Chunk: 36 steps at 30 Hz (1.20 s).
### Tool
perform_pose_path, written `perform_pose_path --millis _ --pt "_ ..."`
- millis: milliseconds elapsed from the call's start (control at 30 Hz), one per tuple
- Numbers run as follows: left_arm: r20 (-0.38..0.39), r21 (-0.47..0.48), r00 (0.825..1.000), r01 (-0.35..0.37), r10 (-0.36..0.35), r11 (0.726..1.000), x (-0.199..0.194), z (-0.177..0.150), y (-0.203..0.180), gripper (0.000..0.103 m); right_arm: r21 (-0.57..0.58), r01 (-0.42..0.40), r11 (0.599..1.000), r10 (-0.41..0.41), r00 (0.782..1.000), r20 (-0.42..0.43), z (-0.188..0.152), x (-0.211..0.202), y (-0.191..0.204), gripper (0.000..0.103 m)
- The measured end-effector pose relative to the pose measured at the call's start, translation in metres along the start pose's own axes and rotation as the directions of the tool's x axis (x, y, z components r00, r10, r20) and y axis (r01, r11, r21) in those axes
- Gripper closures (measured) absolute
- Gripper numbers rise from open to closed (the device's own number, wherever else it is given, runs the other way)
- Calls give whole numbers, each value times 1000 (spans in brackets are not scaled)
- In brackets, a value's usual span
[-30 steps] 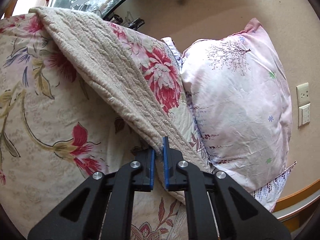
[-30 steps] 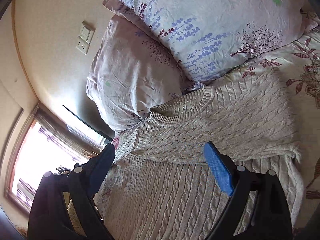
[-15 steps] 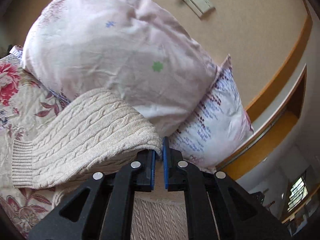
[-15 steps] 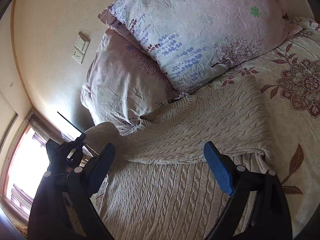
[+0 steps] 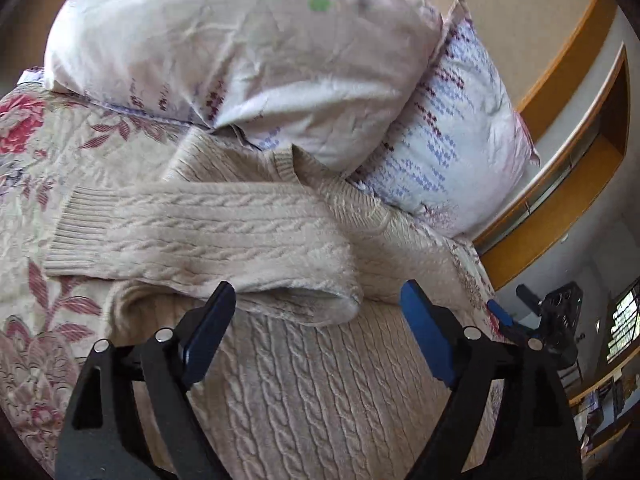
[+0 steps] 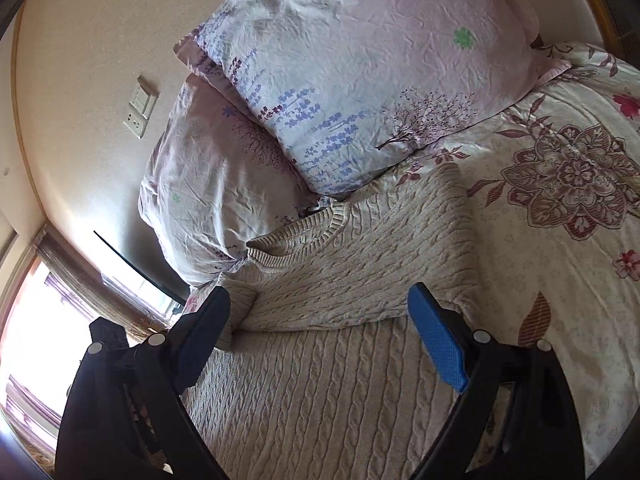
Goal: Fold small clothes
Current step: 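Fold the held sleeve across the sweater body and open the left gripper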
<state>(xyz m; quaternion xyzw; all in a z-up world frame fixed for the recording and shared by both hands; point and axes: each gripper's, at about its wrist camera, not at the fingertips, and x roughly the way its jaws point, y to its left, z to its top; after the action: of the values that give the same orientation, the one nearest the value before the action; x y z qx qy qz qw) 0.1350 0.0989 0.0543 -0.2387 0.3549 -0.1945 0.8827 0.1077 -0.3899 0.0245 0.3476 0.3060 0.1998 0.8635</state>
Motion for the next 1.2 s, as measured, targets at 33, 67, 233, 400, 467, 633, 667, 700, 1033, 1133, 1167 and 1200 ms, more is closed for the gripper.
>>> perform_pose_path --millis 33,67,233,400,467,633,667,700,1033,1133,1167,1200 --pt "41 -62 999 -5 7 998 -13 3 15 16 3 8 1000 -8 1000 15 0 -1 -5 11" --pt "63 -128 998 -7 15 992 -22 6 30 16 9 14 1000 -15 999 29 0 -2 -9 11" --pt "29 -470 999 -1 16 883 -28 5 105 30 45 12 999 -14 999 46 -3 2 -26 11" --pt "26 -566 997 -43 69 823 -18 -6 126 44 19 26 999 -27 999 44 -4 3 -25 11" --pt "64 -597 994 -34 89 801 -17 -4 130 44 17 24 1000 -25 999 44 -5 3 -26 11" --pt "87 -589 987 -57 133 806 -1 14 134 90 25 15 1000 -16 999 36 -7 6 -29 11" --pt "82 -572 989 -58 127 818 4 19 128 96 24 13 1000 -14 999 38 -7 5 -30 11" --pt "100 -550 988 -41 114 834 7 24 119 96 22 10 1000 -11 999 40 -7 5 -30 11" --pt "259 -211 919 353 -296 912 71 58 -50 97 -6 23 1000 -23 1000 22 -7 10 -30 11" --pt "205 -118 899 414 -386 903 103 47 -102 97 -4 26 1000 -26 999 21 -6 10 -32 11" --pt "176 -97 902 414 -394 905 114 40 -115 97 -1 27 1000 -27 999 21 -6 10 -33 11" --pt "138 -77 908 409 -396 909 126 33 -127 97 2 28 1000 -28 999 22 -6 9 -35 11"
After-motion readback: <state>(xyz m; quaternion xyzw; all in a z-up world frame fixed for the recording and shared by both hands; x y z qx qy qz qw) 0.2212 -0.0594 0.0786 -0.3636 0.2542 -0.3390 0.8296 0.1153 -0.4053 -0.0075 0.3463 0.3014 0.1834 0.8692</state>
